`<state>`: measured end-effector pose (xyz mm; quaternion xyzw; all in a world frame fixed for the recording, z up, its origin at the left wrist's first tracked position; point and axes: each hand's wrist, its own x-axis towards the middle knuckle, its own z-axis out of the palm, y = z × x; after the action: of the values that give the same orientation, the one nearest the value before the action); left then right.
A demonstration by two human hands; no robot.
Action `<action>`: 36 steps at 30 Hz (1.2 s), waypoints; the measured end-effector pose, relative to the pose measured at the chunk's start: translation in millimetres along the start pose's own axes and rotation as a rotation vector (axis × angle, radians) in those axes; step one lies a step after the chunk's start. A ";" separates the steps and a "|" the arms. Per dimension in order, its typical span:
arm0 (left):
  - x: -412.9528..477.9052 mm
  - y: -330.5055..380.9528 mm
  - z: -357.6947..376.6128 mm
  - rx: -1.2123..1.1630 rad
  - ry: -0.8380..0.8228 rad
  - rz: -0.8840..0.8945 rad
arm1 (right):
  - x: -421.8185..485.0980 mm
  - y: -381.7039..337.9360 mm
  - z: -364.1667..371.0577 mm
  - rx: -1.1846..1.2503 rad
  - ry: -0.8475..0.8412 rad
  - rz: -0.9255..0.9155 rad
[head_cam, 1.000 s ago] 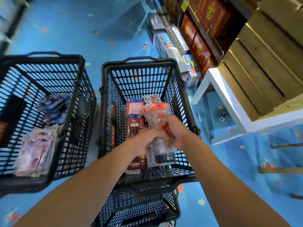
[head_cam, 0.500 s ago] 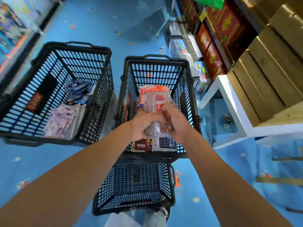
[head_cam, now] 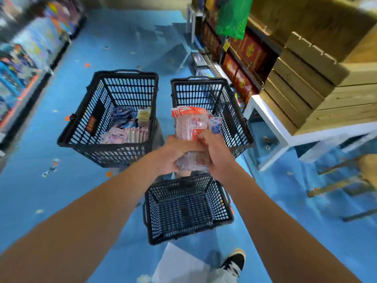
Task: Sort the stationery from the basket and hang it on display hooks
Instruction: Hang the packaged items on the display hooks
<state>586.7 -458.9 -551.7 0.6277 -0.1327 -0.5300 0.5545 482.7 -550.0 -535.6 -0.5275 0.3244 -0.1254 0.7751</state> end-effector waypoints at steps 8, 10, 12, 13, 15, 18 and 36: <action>-52.8 -43.7 56.2 -0.030 -0.224 -0.015 | -98.6 24.7 -37.3 0.081 0.132 0.043; -54.3 -62.6 79.4 -0.030 -0.280 -0.066 | -125.1 39.3 -65.4 0.131 0.175 0.041; -57.2 -81.9 109.7 -0.022 -0.336 -0.096 | -150.6 54.5 -94.8 0.182 0.216 0.013; -58.4 -92.1 127.3 -0.011 -0.363 -0.104 | -164.4 62.2 -108.3 0.201 0.255 0.007; -61.1 -114.0 166.5 0.011 -0.386 -0.137 | -195.3 75.6 -137.1 0.258 0.332 0.002; -63.7 -156.9 231.6 0.053 -0.444 -0.215 | -248.4 97.4 -184.9 0.304 0.439 0.018; -413.6 -388.8 694.8 0.701 -1.258 -0.244 | -827.1 224.9 -396.6 0.642 1.262 -0.252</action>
<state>-308.3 -396.8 -540.0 0.3557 -0.5172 -0.7746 0.0767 -429.5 -305.5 -523.6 -0.1338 0.5943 -0.5842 0.5363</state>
